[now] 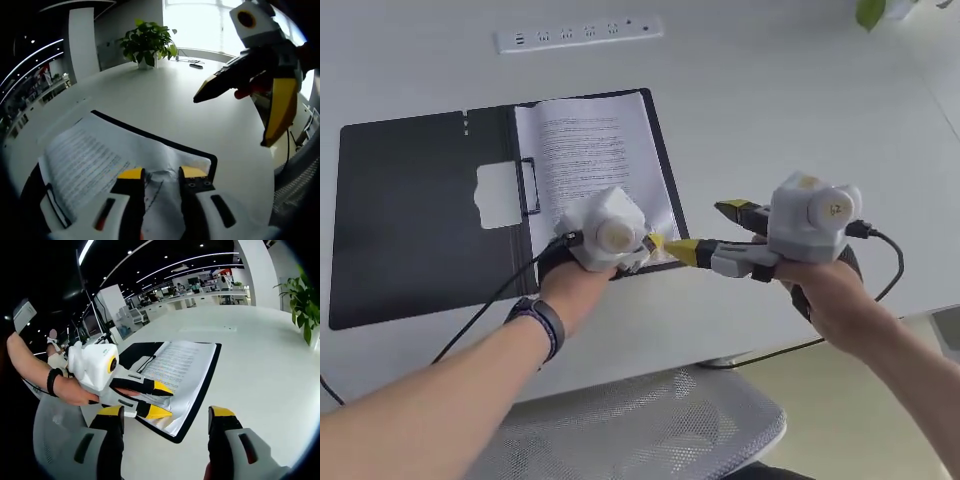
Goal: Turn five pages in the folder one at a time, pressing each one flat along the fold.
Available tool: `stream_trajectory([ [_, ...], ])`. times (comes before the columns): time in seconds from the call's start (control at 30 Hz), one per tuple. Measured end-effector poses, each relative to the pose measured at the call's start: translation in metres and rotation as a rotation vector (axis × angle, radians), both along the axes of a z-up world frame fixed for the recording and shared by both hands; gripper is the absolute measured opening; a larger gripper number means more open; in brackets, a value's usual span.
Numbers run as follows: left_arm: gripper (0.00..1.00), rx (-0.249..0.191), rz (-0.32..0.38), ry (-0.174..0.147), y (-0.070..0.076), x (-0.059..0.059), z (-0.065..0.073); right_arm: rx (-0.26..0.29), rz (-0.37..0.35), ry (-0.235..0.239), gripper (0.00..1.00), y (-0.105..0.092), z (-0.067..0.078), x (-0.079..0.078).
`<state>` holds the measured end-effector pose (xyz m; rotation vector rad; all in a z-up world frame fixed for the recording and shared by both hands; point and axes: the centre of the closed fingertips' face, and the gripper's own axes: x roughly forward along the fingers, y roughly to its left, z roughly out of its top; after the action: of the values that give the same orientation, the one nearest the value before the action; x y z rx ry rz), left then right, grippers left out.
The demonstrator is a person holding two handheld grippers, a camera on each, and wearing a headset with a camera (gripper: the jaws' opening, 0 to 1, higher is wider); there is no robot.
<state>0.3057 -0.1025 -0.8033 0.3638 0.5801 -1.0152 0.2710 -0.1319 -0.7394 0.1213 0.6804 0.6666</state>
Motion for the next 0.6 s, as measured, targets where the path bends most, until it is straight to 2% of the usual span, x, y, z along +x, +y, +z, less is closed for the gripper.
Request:
stream_trajectory([
  [0.17, 0.16, -0.004, 0.005, -0.007, -0.001, 0.000, -0.001, 0.005, 0.003, 0.003, 0.67, 0.002, -0.002, 0.003],
  [0.23, 0.15, -0.008, 0.005, 0.000, -0.001, -0.001, -0.002, 0.011, 0.002, 0.005, 0.67, 0.003, -0.004, 0.007],
  [0.37, 0.15, -0.014, 0.001, 0.008, 0.000, 0.000, -0.002, 0.043, -0.005, 0.022, 0.65, 0.009, -0.012, 0.017],
  [0.53, 0.15, -0.026, 0.007, 0.020, 0.000, 0.000, -0.003, 0.119, -0.004, 0.063, 0.60, 0.022, -0.023, 0.033],
  [0.6, 0.15, -0.027, 0.007, 0.021, 0.000, 0.000, -0.003, 0.120, 0.003, 0.076, 0.59, 0.026, -0.028, 0.037],
])
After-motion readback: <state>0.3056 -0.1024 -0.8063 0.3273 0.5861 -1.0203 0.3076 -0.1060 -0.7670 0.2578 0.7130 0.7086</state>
